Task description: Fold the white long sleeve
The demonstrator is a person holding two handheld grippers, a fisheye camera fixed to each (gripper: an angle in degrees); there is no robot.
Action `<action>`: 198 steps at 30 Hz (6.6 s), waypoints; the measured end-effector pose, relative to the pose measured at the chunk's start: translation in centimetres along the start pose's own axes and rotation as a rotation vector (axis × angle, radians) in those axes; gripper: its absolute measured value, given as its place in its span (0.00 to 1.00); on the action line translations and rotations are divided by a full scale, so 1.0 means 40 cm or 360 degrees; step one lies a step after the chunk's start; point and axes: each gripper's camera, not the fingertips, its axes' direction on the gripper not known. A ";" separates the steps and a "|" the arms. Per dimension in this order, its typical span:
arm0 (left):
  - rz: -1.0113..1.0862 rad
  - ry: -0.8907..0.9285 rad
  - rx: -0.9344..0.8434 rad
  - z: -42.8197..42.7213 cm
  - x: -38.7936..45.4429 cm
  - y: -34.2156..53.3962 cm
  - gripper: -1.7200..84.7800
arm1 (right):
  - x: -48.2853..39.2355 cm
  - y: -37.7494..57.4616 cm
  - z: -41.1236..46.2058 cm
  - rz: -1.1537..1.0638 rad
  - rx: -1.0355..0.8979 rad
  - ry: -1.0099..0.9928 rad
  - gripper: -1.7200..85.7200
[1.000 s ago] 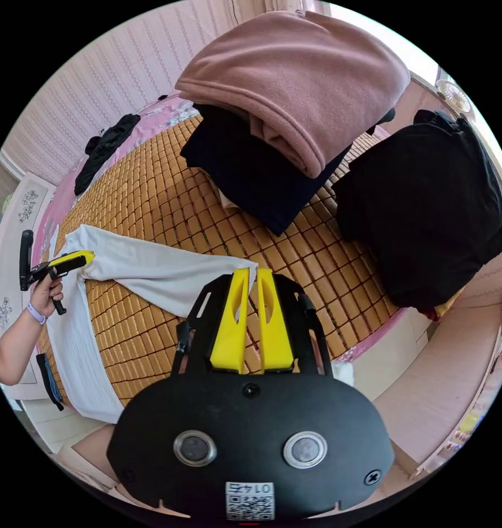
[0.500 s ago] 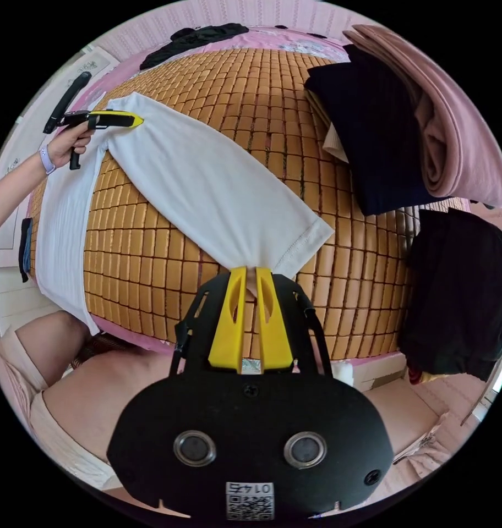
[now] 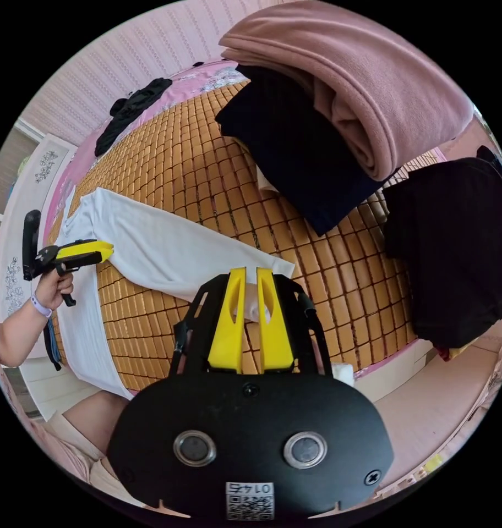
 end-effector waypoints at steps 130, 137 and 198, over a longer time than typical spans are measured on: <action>-0.1200 -0.0879 0.0268 -1.390 0.069 1.743 0.02 | -1.665 -0.579 1.921 -0.2063 -0.0073 -0.0524 0.01; -0.1095 -0.0625 0.0596 -1.609 0.253 1.771 0.01 | -1.629 -0.597 1.892 -0.2063 -0.0035 -0.0624 0.02; -0.1576 -0.0339 0.0234 -1.437 0.291 1.728 0.11 | -0.657 -0.159 1.586 -0.1111 -0.0882 0.0038 0.10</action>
